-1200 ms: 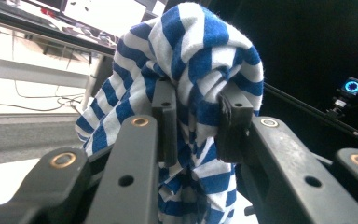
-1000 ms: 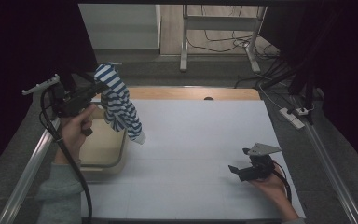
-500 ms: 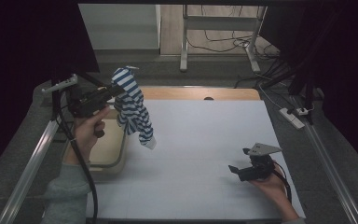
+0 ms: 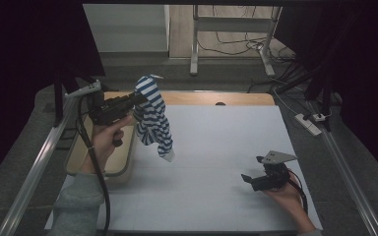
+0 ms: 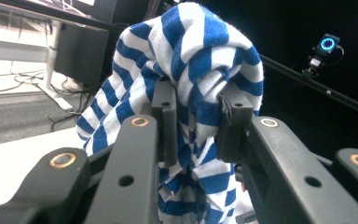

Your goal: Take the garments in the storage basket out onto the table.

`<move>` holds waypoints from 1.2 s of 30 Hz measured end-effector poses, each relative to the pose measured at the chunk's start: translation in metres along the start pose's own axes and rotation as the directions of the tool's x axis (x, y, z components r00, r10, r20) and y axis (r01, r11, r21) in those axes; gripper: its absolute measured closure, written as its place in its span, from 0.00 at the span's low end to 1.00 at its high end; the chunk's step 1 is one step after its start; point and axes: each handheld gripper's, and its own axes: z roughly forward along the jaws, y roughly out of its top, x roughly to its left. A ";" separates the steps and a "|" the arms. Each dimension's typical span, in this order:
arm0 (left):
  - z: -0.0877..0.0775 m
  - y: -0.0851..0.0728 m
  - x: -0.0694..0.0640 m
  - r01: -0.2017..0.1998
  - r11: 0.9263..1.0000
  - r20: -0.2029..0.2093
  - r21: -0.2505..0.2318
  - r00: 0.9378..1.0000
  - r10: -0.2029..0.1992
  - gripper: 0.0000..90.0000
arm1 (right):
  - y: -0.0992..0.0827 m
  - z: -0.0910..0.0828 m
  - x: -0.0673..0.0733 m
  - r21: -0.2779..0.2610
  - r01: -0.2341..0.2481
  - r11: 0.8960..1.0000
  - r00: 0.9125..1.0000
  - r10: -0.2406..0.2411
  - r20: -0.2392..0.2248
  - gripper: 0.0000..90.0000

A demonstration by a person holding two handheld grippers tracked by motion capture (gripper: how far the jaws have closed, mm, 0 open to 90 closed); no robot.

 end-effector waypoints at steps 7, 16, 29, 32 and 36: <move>0.018 -0.005 -0.006 -0.003 0.999 0.020 0.032 1.000 0.002 0.80 | 0.000 0.000 0.000 0.001 0.000 1.000 1.000 0.000 0.000 0.09; 0.036 -0.012 -0.016 -0.016 0.997 0.052 0.070 0.999 0.012 0.80 | 0.000 0.000 0.000 0.000 0.000 1.000 1.000 0.000 0.001 0.09; 0.063 -0.027 -0.026 -0.028 0.989 0.084 0.147 0.996 0.016 0.80 | 0.000 0.000 -0.001 0.001 -0.002 1.000 1.000 0.002 0.000 0.09; 0.073 -0.034 -0.028 -0.034 0.983 0.086 0.180 0.996 0.019 0.80 | 0.000 0.000 -0.001 0.001 -0.002 1.000 1.000 0.002 0.002 0.09; 0.086 -0.044 -0.030 -0.038 0.974 0.084 0.222 0.996 0.020 0.80 | 0.000 -0.001 -0.001 0.001 0.001 1.000 1.000 -0.001 0.002 0.09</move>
